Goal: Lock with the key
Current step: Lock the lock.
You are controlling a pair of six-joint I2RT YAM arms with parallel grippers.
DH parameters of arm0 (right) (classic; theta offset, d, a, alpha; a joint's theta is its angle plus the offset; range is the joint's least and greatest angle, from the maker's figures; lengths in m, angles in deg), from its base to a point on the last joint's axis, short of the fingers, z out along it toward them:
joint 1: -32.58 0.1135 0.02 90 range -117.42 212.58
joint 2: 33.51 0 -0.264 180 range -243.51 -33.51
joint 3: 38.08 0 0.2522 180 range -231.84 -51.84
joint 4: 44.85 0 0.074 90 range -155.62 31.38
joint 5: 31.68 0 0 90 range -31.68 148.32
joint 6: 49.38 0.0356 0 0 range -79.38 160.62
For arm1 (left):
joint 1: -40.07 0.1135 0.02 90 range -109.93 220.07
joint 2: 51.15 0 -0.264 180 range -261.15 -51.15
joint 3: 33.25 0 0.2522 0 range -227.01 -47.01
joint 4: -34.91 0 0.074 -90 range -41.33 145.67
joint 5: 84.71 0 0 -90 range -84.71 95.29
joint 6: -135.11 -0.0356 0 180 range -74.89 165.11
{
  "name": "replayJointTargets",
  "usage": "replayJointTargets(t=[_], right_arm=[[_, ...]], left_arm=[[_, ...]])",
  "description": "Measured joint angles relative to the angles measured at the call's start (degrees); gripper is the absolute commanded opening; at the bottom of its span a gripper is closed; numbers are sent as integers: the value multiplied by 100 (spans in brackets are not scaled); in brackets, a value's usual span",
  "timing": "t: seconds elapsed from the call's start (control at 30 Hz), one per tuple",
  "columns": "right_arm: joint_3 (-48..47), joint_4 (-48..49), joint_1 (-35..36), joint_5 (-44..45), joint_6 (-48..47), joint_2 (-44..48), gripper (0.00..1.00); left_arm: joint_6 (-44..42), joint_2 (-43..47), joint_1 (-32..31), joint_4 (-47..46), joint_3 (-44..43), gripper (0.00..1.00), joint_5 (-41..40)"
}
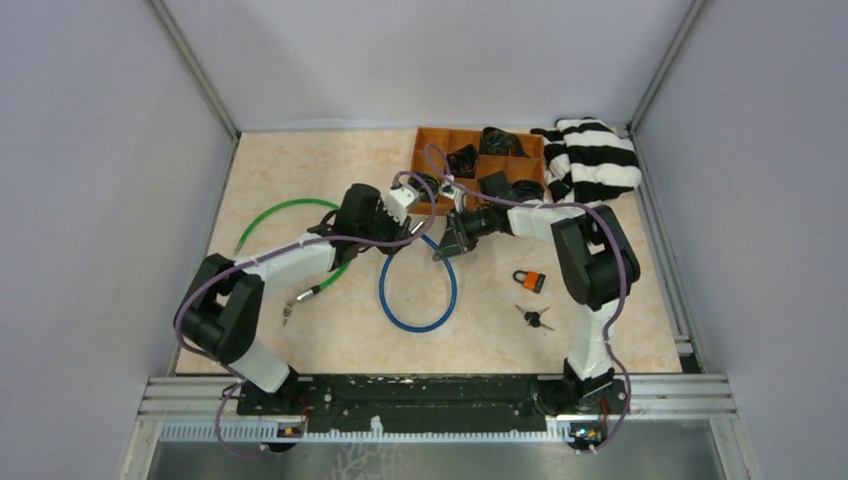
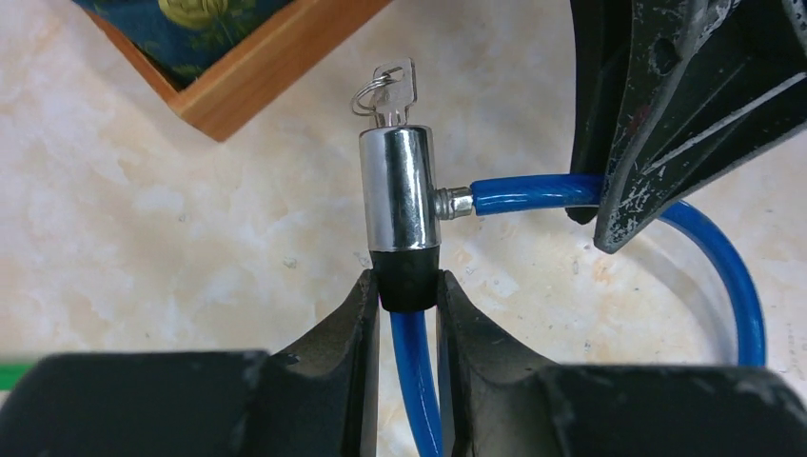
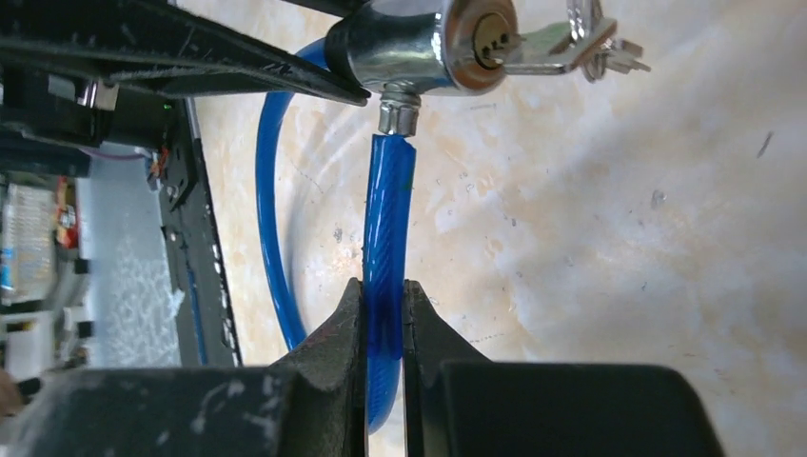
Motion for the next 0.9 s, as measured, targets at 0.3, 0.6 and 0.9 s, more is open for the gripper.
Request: replayJointTargets(t=[0.3, 0.6, 0.9], right_arm=[[98, -203, -92, 179, -1244, 824, 0], [227, -334, -111, 348, -1969, 1460, 0], [232, -450, -111, 400, -2227, 1853, 0]], left_arm=[[11, 275, 407, -313, 151, 46, 1340], [96, 352, 761, -291, 232, 59, 2627], [306, 527, 977, -284, 109, 63, 3794]])
